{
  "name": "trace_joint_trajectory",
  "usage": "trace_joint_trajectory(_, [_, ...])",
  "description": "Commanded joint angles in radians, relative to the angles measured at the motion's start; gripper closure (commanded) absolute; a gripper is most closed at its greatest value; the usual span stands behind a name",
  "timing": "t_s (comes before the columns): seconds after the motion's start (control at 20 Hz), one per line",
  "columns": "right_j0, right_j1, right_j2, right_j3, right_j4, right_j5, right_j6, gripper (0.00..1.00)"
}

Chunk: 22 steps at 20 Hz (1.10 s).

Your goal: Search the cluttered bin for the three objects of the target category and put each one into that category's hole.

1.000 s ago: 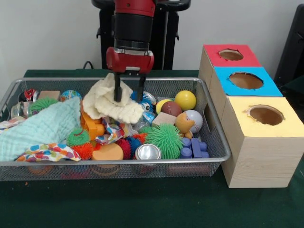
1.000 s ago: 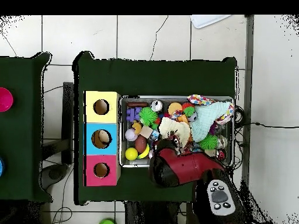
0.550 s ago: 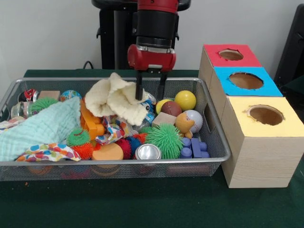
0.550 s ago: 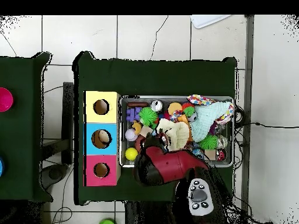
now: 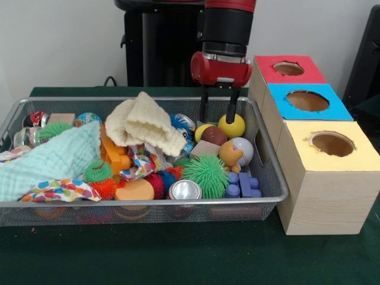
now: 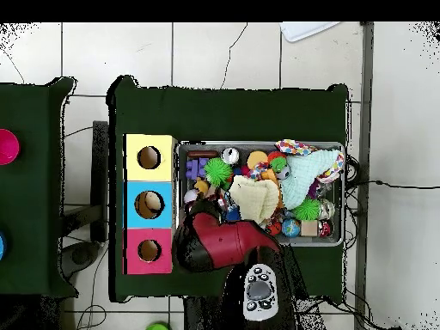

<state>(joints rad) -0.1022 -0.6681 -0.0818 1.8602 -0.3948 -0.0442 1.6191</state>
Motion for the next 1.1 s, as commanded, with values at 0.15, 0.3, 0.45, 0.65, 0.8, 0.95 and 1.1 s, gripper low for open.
trace_joint_trajectory(0.15, [0.017, 0.074, -0.017, -0.028, 0.107, -0.017, 0.22, 0.0])
trace_joint_trajectory(0.3, [0.018, 0.094, -0.019, -0.029, 0.115, -0.041, 0.211, 0.0])
trace_joint_trajectory(0.45, [0.018, 0.115, -0.018, -0.033, 0.124, -0.061, 0.208, 0.0])
trace_joint_trajectory(0.65, [0.014, 0.135, -0.01, -0.042, 0.134, -0.073, 0.205, 0.0])
trace_joint_trajectory(0.8, [0.001, 0.141, 0.011, -0.039, 0.144, -0.07, 0.208, 0.0])
trace_joint_trajectory(0.95, [-0.011, 0.14, 0.032, -0.032, 0.149, -0.054, 0.206, 0.0])
trace_joint_trajectory(1.1, [-0.037, 0.134, 0.073, -0.019, 0.157, -0.02, 0.204, 0.0])
